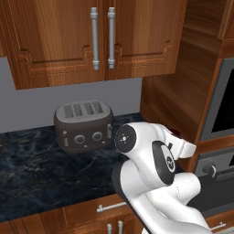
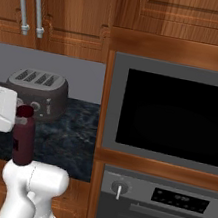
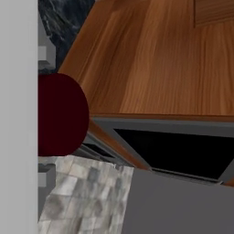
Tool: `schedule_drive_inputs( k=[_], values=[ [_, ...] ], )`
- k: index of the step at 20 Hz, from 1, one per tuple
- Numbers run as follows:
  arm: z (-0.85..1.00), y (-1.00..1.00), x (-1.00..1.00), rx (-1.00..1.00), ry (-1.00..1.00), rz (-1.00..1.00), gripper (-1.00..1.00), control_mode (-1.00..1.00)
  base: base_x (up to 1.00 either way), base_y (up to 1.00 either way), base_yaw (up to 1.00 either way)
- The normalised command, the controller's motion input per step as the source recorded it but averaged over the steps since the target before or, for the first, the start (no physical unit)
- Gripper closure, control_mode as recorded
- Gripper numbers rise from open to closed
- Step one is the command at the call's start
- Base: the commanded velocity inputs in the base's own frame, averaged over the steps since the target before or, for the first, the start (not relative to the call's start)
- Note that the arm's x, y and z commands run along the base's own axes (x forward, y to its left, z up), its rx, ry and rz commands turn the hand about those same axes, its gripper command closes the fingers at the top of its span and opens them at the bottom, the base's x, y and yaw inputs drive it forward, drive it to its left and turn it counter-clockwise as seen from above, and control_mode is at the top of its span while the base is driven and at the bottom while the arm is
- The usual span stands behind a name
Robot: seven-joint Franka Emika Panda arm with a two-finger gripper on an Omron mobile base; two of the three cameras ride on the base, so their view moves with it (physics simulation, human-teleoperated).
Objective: There is a wine glass and glass cup on the dining counter. Place the wine bottle next to the wine glass and the juice bottle next to the glass cup.
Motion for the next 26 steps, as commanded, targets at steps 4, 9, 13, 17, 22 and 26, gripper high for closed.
schedule_drive_inputs(
  k=[4,9,13,17,22,26],
  values=[
    [0.00,0.00,0.00,0.00,0.00,0.00,1.00,-1.00,0.00,0.00,0.00],
    [0.00,0.00,0.00,0.00,0.00,0.00,1.00,1.00,-0.38,0.04,0.07],
    [0.00,0.00,0.00,0.00,0.00,0.00,1.00,1.00,-0.70,0.13,0.20],
    [0.00,0.00,0.00,0.00,0.00,0.00,1.00,1.00,-0.66,0.20,0.29],
    [0.00,0.00,0.00,0.00,0.00,0.00,1.00,1.00,-0.24,0.08,0.85],
    [0.00,0.00,0.00,0.00,0.00,0.00,1.00,1.00,-0.02,0.00,1.00]
  ],
)
